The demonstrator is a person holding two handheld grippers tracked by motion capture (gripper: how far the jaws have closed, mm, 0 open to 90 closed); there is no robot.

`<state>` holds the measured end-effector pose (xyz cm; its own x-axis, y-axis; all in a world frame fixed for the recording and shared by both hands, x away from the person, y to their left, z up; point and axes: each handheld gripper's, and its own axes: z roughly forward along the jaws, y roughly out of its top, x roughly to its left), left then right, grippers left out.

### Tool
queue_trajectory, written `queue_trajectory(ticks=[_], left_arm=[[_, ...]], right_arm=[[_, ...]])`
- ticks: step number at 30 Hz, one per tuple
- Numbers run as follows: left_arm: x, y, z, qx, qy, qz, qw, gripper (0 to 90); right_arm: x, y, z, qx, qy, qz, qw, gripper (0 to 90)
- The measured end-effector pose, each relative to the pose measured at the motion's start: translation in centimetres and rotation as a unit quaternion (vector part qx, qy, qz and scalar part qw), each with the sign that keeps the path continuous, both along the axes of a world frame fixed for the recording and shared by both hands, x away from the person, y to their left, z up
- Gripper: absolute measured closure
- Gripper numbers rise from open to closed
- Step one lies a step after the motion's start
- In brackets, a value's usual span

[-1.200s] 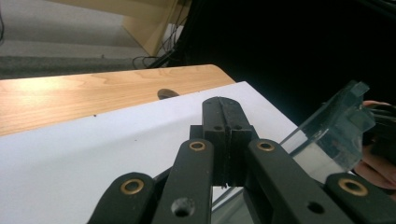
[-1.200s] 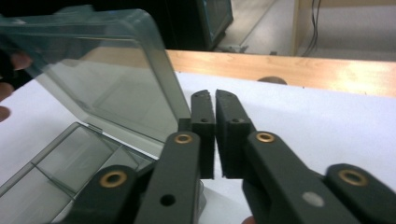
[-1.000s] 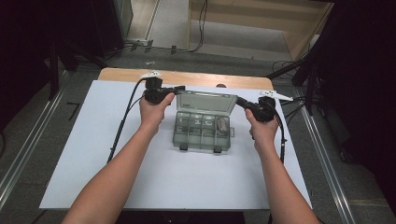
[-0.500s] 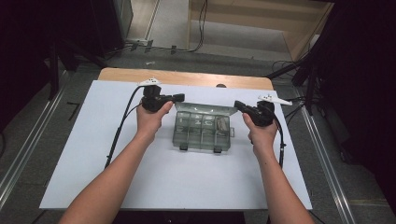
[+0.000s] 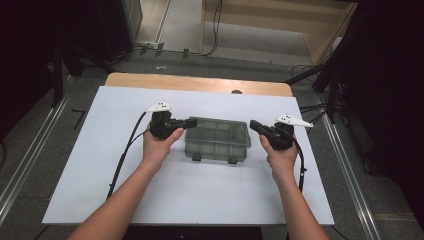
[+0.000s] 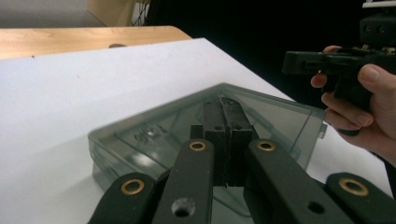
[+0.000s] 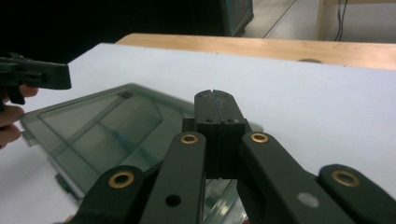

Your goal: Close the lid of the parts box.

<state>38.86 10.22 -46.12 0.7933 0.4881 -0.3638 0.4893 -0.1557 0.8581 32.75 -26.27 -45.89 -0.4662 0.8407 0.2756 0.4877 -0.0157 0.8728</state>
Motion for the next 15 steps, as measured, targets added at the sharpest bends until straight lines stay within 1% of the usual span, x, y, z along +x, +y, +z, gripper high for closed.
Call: queue_trajectory(ticks=[1,3,4,6,8,10,12,13,15], left_arm=[[-0.3,0.1,-0.2,0.005,-0.001,0.0,1.0,89.3],[-0.9,0.1,-0.8,0.008,0.0,0.0,1.0,89.3],[-1.2,0.2,-1.0,0.01,0.0,0.0,0.9999,89.3],[-1.8,0.2,-1.5,0.018,-0.003,0.0,0.9998,89.3],[-2.4,0.4,-1.9,0.016,-0.001,0.002,0.9999,89.3],[-3.0,0.4,-2.3,0.02,-0.002,0.004,0.9998,89.3],[-3.5,0.4,-2.6,0.024,-0.005,0.005,0.9997,89.3],[-3.7,0.3,-2.8,0.025,-0.003,0.005,0.9997,89.3],[-4.0,0.2,-3.1,0.031,-0.002,0.011,0.9995,89.3]], right_arm=[[-0.4,0.2,-0.2,-0.007,-0.001,0.002,1.0,87.7],[-1.0,0.7,-0.5,-0.024,-0.001,0.006,0.9997,87.7],[-1.4,0.8,-0.7,-0.028,-0.002,0.008,0.9996,87.7],[-2.0,1.1,-1.2,-0.03,0.002,0.01,0.9995,87.7],[-2.7,1.5,-1.7,-0.035,0.004,0.01,0.9993,87.7],[-3.4,1.7,-2.3,-0.036,0.007,0.011,0.9993,87.7],[-4.0,1.8,-2.8,-0.031,0.004,0.009,0.9995,87.7],[-4.2,1.9,-2.9,-0.027,0.006,0.008,0.9996,87.7],[-4.6,2.0,-3.1,-0.028,0.006,0.006,0.9996,87.8]])
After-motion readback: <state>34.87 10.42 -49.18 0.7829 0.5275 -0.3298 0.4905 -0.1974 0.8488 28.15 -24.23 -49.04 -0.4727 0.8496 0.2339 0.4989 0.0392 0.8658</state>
